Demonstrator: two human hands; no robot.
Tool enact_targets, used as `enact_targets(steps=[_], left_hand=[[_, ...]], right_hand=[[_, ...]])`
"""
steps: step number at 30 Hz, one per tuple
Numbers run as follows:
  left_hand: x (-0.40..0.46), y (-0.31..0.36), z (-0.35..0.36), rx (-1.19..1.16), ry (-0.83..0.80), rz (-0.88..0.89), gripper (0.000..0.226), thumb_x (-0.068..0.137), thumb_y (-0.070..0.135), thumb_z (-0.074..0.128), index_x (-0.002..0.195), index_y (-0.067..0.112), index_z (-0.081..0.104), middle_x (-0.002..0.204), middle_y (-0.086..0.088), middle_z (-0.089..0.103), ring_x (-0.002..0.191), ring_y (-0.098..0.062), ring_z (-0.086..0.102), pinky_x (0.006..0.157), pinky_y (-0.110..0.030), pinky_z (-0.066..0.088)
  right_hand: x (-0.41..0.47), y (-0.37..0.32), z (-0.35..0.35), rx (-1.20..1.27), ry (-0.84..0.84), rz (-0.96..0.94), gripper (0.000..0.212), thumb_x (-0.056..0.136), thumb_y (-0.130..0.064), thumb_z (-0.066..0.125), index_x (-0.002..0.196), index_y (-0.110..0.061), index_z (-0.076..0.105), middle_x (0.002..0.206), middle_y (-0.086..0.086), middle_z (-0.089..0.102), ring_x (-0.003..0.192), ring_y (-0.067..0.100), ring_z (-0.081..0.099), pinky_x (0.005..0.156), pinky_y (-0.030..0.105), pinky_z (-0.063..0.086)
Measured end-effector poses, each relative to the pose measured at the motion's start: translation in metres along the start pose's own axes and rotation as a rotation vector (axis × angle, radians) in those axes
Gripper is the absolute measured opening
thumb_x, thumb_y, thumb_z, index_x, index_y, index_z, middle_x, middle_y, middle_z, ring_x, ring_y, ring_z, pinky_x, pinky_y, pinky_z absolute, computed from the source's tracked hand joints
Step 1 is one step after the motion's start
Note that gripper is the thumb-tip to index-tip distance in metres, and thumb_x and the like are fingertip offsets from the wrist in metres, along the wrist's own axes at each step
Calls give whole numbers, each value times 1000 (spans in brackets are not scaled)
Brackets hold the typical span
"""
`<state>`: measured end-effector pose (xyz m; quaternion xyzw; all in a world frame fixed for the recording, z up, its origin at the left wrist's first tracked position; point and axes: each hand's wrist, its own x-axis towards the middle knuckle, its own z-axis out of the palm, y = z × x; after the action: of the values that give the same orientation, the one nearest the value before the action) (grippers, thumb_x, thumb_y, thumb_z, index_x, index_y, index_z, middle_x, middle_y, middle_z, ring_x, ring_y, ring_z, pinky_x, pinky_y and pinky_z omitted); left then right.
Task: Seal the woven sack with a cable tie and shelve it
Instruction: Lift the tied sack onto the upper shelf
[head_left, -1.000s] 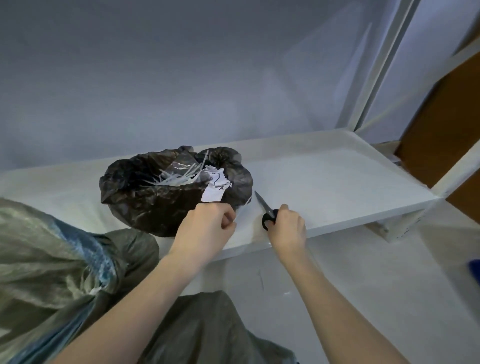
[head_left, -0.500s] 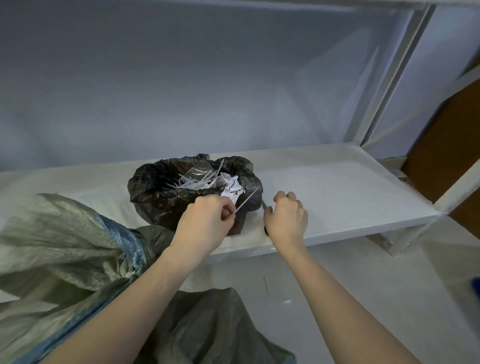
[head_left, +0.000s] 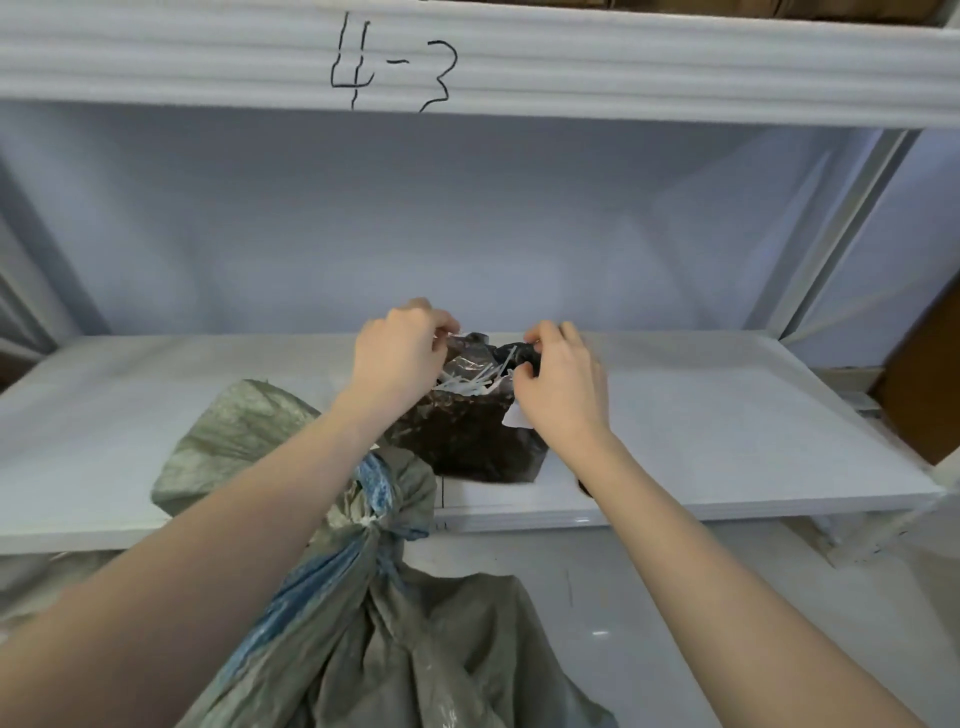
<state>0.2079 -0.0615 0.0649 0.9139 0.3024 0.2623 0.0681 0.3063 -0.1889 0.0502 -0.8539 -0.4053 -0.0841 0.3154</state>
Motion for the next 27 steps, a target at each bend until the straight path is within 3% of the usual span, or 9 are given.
enact_targets(steps=[2, 4, 6, 10, 15, 21, 25, 27], left_hand=[[5, -6, 13, 7, -49, 5, 39, 89, 4, 44, 120, 21, 61, 126, -6, 61, 110, -29, 59, 91, -37, 40], [4, -8, 21, 11, -157, 12, 56, 86, -3, 41, 137, 19, 44, 143, -13, 46, 132, -24, 43, 111, -43, 24], [0, -8, 19, 1, -198, 36, 66, 84, -6, 39, 145, 16, 28, 151, -14, 32, 143, -21, 24, 118, -49, 10], [-10, -11, 1, -51, -201, 71, 68, 84, -8, 35, 146, 18, 26, 156, -4, 23, 146, -19, 12, 119, -49, 6], [-33, -25, -43, -154, -189, 80, 54, 87, 1, 39, 137, 21, 44, 152, -5, 32, 139, -24, 31, 111, -41, 31], [-102, -41, -109, -192, -194, 48, 38, 90, 15, 49, 127, 25, 54, 137, 0, 44, 119, -18, 49, 98, -30, 38], [-168, -49, -128, -206, -270, 41, 40, 88, 23, 57, 128, 24, 53, 131, 0, 48, 123, -15, 45, 105, -27, 32], [-195, -53, -130, -198, -305, 32, 47, 85, 36, 56, 129, 25, 51, 130, 0, 49, 123, -15, 46, 105, -26, 33]], right_hand=[[0, 3, 4, 5, -11, -5, 27, 87, -12, 51, 113, -11, 55, 114, 9, 57, 110, 28, 52, 92, 39, 42], [-2, 8, 8, -7, -28, 0, 26, 87, -12, 51, 112, -11, 56, 114, 8, 57, 111, 26, 51, 89, 37, 39], [-5, 12, 10, -15, -43, 6, 27, 86, -11, 50, 112, -12, 56, 115, 7, 57, 113, 26, 50, 88, 37, 38], [-12, 10, 9, -15, -69, 10, 28, 86, -10, 49, 113, -13, 57, 117, 6, 57, 114, 25, 49, 86, 35, 37], [-28, -22, -9, 17, -102, -65, 26, 85, -11, 49, 109, -14, 58, 115, 7, 57, 110, 27, 51, 88, 37, 42], [-71, -71, -44, 72, -220, -155, 27, 87, -15, 50, 114, -16, 56, 116, 4, 54, 112, 22, 47, 90, 32, 39], [-112, -98, -56, 140, -329, -180, 27, 87, -17, 52, 114, -14, 56, 116, 6, 54, 112, 24, 50, 96, 40, 43], [-134, -108, -57, 151, -362, -186, 27, 87, -20, 53, 114, -16, 56, 115, 5, 54, 110, 24, 51, 93, 39, 44]])
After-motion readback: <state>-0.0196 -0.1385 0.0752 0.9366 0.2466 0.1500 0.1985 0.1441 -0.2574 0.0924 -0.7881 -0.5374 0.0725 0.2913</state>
